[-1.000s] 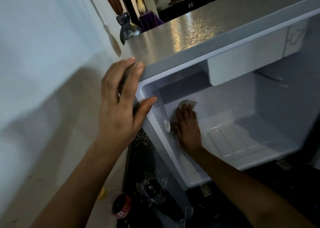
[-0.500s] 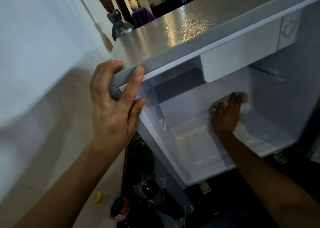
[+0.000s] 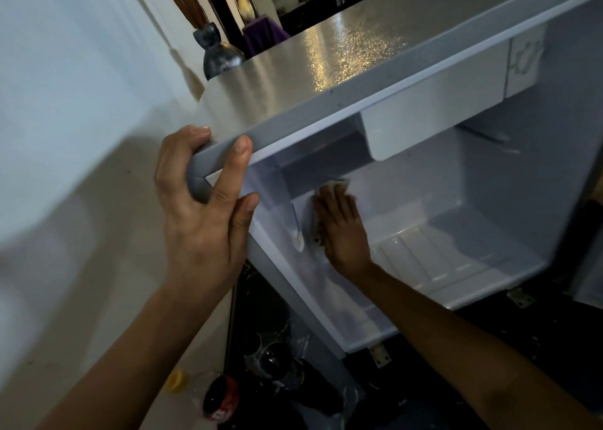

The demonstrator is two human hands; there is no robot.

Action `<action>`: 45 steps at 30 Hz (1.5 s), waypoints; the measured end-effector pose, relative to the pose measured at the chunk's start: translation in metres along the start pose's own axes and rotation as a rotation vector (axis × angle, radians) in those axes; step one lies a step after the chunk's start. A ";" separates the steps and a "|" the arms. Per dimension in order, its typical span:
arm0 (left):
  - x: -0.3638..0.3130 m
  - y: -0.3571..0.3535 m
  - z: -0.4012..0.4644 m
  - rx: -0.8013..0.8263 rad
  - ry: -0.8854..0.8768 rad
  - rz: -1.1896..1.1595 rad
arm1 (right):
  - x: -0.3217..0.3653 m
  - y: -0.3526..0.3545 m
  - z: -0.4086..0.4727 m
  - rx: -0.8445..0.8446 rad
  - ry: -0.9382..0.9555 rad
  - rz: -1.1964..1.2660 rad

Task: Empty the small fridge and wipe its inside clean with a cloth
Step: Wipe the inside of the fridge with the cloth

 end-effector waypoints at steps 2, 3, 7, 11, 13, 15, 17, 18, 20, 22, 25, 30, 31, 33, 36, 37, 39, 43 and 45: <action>0.001 -0.001 0.001 0.005 -0.008 0.004 | -0.012 0.007 0.003 -0.015 0.040 -0.068; 0.002 -0.001 0.000 0.002 -0.007 0.008 | -0.026 0.011 0.005 -0.033 0.009 -0.072; 0.000 0.002 0.000 0.001 -0.010 0.023 | -0.102 0.036 -0.020 -0.187 -0.336 0.117; -0.001 0.001 0.001 -0.005 -0.004 0.019 | -0.144 0.066 -0.040 -0.306 -0.572 0.261; -0.004 0.002 0.002 -0.023 -0.005 -0.002 | -0.145 0.077 -0.031 -0.382 -0.606 0.352; -0.006 0.004 0.003 -0.037 -0.001 -0.018 | -0.132 0.075 -0.024 -0.438 -0.679 0.464; -0.007 0.005 0.003 -0.047 0.002 -0.012 | -0.105 0.072 -0.011 -0.384 -0.554 0.356; -0.007 0.005 0.003 -0.047 0.002 -0.007 | -0.085 0.067 -0.005 -0.317 -0.412 0.232; -0.007 0.004 0.004 -0.043 0.003 0.000 | -0.058 0.039 -0.003 -0.202 -0.164 0.001; -0.007 0.004 0.003 -0.044 0.003 0.004 | -0.038 0.019 -0.001 -0.094 -0.046 -0.014; -0.007 0.004 0.003 -0.058 -0.013 0.027 | -0.030 0.022 -0.001 -0.036 0.067 -0.099; -0.007 0.004 0.004 -0.068 -0.023 0.024 | -0.116 0.060 -0.016 -0.203 -0.334 0.111; -0.007 0.004 0.004 -0.068 -0.020 0.026 | -0.135 0.067 -0.023 -0.241 -0.418 0.151; -0.006 0.003 0.004 -0.073 -0.014 0.026 | -0.163 0.079 -0.036 -0.252 -0.500 0.192; -0.005 0.002 0.004 -0.089 -0.006 0.020 | -0.171 0.093 -0.037 -0.198 -0.488 0.202; -0.005 0.002 0.004 -0.094 -0.006 0.015 | -0.165 0.097 -0.031 -0.196 -0.430 0.187; -0.007 0.002 0.003 -0.107 -0.019 0.003 | -0.145 0.100 -0.014 -0.186 -0.249 0.115; -0.008 0.004 0.004 -0.069 -0.035 0.013 | -0.146 0.100 -0.001 -0.197 -0.279 0.166; -0.008 0.005 0.004 -0.079 -0.027 0.015 | -0.162 0.094 -0.021 -0.234 -0.475 0.232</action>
Point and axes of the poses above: each hand's wrist, its own z-axis towards the middle knuckle, its own y-axis out of the back of the hand, x = y × z, the point moved 6 cm from there along z, towards the middle knuckle, and after that the axes turned 15 degrees about x, right-handed, at the moved point
